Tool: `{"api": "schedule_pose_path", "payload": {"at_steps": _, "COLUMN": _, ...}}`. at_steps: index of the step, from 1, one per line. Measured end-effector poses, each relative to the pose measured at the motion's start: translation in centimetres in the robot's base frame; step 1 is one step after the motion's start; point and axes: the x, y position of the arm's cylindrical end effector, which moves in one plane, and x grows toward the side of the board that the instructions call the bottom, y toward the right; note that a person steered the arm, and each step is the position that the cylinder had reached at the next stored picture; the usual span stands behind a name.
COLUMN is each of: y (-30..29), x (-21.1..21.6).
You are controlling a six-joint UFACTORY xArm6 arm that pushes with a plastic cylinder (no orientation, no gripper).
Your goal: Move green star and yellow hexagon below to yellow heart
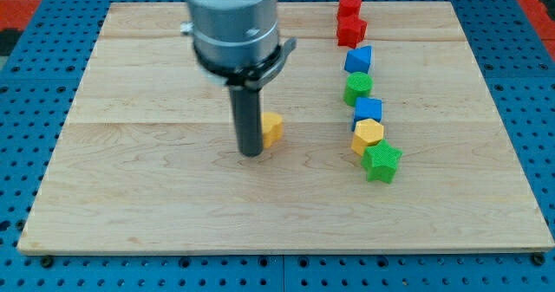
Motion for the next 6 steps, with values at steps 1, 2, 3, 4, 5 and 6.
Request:
{"api": "schedule_pose_path", "payload": {"at_steps": 1, "y": 3.1, "x": -4.6}}
{"api": "schedule_pose_path", "payload": {"at_steps": 2, "y": 6.6, "x": -7.4}}
{"api": "schedule_pose_path", "payload": {"at_steps": 3, "y": 4.7, "x": -2.2}}
{"api": "schedule_pose_path", "payload": {"at_steps": 4, "y": 6.3, "x": 8.7}}
{"api": "schedule_pose_path", "payload": {"at_steps": 5, "y": 16.2, "x": 11.4}}
{"api": "schedule_pose_path", "payload": {"at_steps": 6, "y": 19.0, "x": 6.8}}
